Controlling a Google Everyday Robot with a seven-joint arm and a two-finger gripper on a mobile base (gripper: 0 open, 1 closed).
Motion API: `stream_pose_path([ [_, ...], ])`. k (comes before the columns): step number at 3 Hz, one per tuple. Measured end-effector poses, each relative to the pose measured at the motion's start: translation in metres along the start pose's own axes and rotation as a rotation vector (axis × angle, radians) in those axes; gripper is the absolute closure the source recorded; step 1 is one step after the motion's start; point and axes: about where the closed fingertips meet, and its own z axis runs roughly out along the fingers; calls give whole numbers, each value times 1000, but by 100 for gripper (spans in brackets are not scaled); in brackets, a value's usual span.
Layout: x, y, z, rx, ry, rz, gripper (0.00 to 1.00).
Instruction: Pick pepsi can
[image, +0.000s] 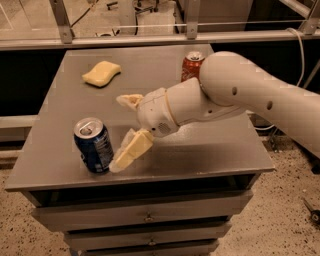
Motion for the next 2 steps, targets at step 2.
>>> stream_pose_path([
  [2, -16, 24, 35, -85, -111, -1, 16],
])
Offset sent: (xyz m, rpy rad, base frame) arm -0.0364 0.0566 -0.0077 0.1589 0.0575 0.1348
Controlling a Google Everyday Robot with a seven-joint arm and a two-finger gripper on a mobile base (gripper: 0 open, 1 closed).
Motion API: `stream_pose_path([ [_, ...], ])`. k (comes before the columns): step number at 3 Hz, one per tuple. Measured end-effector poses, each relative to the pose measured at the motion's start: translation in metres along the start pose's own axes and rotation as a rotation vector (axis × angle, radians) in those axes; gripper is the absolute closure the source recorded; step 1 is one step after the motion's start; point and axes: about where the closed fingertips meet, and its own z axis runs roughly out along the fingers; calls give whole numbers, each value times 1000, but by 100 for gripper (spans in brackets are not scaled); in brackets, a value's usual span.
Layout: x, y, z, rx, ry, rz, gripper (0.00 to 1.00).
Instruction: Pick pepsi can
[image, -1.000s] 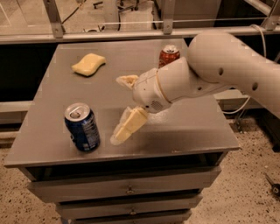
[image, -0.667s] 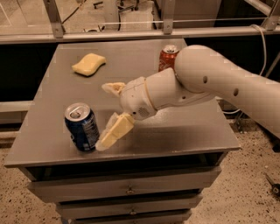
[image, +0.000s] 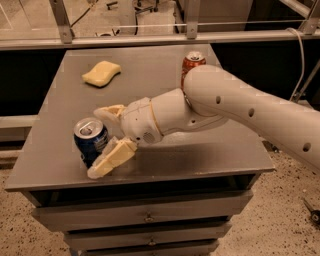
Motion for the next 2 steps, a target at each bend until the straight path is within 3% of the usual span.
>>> stream_pose_path([
  [2, -1, 1, 5, -6, -53, 7, 62],
])
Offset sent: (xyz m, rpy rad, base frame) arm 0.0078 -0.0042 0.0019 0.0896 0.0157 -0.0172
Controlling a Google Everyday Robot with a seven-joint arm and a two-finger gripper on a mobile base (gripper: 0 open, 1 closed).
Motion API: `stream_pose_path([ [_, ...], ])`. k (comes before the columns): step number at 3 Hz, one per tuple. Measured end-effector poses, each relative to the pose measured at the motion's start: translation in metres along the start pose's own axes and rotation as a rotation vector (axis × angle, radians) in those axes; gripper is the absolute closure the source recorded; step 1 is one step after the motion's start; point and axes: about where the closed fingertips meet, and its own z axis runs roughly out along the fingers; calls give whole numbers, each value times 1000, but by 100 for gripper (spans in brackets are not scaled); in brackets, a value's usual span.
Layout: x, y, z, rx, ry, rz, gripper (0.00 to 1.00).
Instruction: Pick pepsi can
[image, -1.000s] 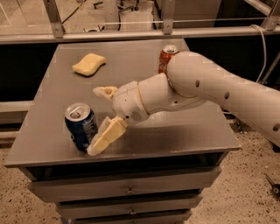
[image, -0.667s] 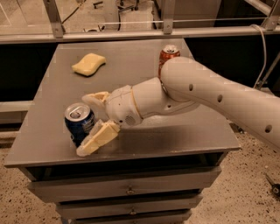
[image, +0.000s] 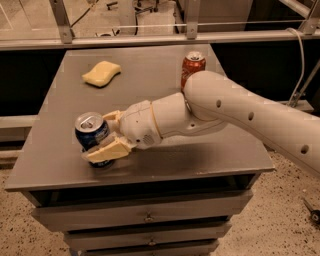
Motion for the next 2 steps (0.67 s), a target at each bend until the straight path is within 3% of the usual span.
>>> stream_pose_path([
  [1, -23, -15, -20, 38, -58, -41, 86],
  [2, -63, -37, -52, 102, -134, -123, 100],
])
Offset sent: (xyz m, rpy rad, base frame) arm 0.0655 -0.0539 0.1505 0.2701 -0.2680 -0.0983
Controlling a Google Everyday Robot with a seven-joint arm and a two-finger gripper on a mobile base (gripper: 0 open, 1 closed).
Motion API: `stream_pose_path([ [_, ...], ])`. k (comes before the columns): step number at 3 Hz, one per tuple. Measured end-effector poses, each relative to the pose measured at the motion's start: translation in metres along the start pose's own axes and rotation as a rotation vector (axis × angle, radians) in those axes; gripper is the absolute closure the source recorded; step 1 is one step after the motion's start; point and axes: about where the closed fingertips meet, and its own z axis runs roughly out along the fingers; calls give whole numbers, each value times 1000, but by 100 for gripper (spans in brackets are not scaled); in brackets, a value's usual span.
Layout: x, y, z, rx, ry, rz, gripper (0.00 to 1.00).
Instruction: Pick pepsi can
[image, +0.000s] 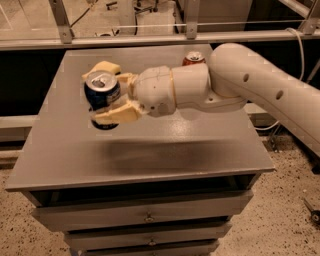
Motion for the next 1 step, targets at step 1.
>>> stream_pose_path([
  [1, -10, -7, -3, 13, -10, -19, 100],
])
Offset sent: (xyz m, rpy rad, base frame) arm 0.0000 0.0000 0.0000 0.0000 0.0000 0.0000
